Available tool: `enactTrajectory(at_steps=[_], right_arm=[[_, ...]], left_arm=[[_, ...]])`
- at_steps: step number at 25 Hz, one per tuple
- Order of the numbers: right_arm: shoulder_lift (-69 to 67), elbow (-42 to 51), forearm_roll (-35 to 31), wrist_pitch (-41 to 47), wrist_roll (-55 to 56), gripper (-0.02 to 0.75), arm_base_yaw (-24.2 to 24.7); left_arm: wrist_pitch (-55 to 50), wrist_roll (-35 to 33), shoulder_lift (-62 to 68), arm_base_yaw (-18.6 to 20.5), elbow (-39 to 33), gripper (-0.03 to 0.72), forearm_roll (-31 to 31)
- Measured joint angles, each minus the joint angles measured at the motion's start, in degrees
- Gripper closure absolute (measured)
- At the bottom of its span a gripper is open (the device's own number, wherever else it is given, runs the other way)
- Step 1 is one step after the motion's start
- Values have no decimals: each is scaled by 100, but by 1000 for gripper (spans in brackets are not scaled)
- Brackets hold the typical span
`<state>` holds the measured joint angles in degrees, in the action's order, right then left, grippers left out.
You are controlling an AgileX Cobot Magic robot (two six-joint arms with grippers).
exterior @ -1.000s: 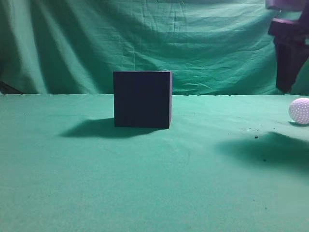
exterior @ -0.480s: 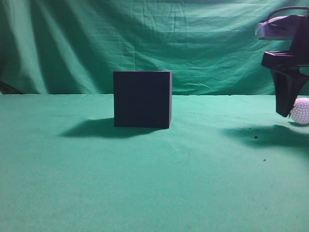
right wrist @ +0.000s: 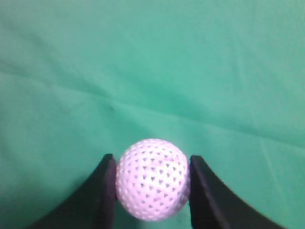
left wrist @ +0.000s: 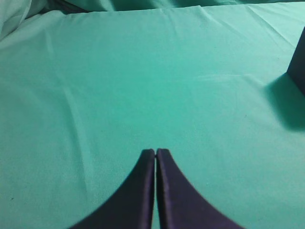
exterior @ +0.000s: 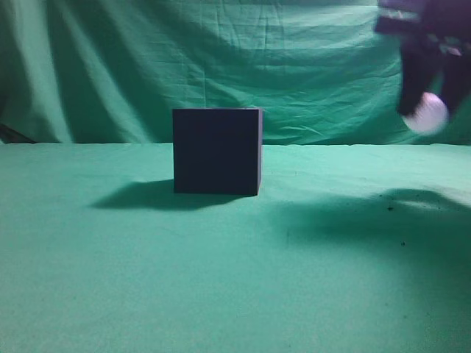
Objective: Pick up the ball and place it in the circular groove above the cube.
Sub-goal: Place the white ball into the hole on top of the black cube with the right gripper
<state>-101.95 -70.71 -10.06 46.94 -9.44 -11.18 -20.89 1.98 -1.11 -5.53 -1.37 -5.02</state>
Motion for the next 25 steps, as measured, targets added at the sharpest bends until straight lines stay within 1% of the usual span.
enactTrajectory(at_steps=[2, 4, 7, 10, 14, 19, 25], right_arm=[[195, -306, -152, 78, -138, 440, -220], [310, -588, -197, 88, -251, 440, -564], [356, -941, -259, 138, -311, 440, -1234], [292, -1097, -272, 106, -323, 440, -1818], [20, -1188, -276, -152, -323, 440, -2364], [-519, -1507, -179, -221, -466, 440, -2679], [-842, -1773, 147, -264, -471, 440, -2691]], left_arm=[[0, 0, 0, 0, 0, 688, 0], [0, 0, 0, 0, 0, 688, 0], [0, 0, 0, 0, 0, 688, 0], [0, 0, 0, 0, 0, 688, 0], [0, 0, 0, 0, 0, 688, 0], [0, 0, 0, 0, 0, 688, 0], [0, 0, 0, 0, 0, 688, 0]])
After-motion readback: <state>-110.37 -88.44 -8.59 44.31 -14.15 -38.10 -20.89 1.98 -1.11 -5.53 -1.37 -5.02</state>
